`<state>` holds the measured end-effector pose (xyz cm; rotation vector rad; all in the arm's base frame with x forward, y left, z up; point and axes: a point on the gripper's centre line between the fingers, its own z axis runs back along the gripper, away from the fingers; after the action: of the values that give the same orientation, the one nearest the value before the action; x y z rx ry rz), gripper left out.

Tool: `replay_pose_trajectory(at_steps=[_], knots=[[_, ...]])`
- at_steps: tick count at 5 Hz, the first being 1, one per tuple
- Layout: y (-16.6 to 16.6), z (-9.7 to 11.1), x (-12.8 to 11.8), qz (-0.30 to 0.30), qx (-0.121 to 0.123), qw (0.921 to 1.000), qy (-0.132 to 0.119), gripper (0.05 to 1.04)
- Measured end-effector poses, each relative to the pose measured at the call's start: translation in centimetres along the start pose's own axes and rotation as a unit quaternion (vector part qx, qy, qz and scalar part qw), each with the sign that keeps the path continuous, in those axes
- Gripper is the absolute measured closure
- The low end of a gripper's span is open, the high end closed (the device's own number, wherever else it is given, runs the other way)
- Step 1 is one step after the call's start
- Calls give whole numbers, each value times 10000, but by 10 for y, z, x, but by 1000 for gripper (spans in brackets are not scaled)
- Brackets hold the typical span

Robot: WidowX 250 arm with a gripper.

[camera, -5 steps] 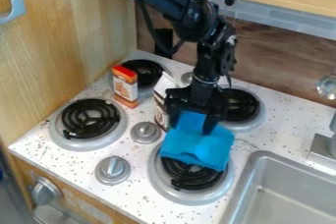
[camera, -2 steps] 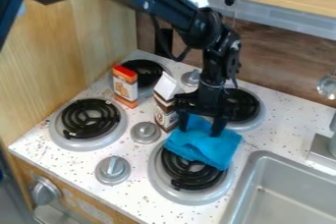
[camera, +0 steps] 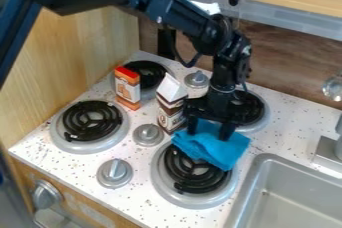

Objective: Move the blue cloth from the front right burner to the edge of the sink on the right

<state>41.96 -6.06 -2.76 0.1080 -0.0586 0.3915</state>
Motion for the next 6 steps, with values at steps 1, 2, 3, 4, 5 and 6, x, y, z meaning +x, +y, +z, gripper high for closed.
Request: replay_pose_trajectory(at_steps=[1, 2, 3, 4, 5, 6], knots=[[-21, 1, 1, -174, -197, 9997, -24, 83], [-45, 4, -2, -383, -321, 9987, -33, 83], [-61, 6, -1, -479, -419, 9979, -77, 83], [-68, 8, 1, -631, -655, 9958, -118, 83], [-82, 9, 14, -618, -778, 9949, -171, 83], [-100, 13, 25, -538, -1490, 9862, -474, 83]])
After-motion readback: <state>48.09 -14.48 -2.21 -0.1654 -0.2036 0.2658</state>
